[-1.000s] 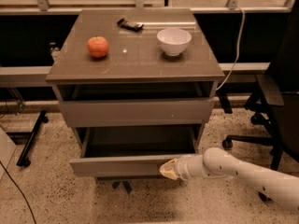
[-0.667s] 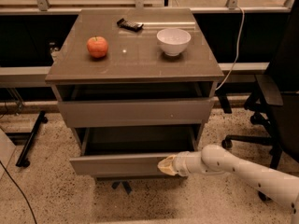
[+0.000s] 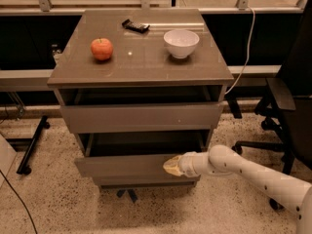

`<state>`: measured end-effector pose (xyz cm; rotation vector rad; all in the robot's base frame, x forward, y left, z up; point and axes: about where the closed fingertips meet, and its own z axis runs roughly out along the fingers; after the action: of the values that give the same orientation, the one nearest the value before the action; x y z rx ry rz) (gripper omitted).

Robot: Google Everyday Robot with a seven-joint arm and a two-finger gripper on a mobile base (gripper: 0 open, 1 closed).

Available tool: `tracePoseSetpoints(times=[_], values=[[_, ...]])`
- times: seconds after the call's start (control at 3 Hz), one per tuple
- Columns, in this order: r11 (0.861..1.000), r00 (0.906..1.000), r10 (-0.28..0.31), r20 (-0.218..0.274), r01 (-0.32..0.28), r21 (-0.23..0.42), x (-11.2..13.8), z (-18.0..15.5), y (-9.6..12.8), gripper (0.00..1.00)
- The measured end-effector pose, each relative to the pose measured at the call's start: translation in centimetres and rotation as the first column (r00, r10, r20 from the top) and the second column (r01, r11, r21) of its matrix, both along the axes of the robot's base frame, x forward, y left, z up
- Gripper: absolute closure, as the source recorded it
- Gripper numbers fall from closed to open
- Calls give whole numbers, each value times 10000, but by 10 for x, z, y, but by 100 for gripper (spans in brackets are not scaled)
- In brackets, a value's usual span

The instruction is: Close middle drawer

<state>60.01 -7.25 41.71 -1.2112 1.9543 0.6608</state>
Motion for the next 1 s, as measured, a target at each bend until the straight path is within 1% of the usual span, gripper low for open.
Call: tracePoseSetpoints(times=[0.33, 0.67, 1.0], values=[[10000, 9999, 39, 109, -40, 86, 11, 3, 4, 55], [9999, 9998, 67, 177, -69, 119, 17, 5, 7, 31], [9998, 9995, 191, 261, -193, 63, 28, 9, 10, 8]])
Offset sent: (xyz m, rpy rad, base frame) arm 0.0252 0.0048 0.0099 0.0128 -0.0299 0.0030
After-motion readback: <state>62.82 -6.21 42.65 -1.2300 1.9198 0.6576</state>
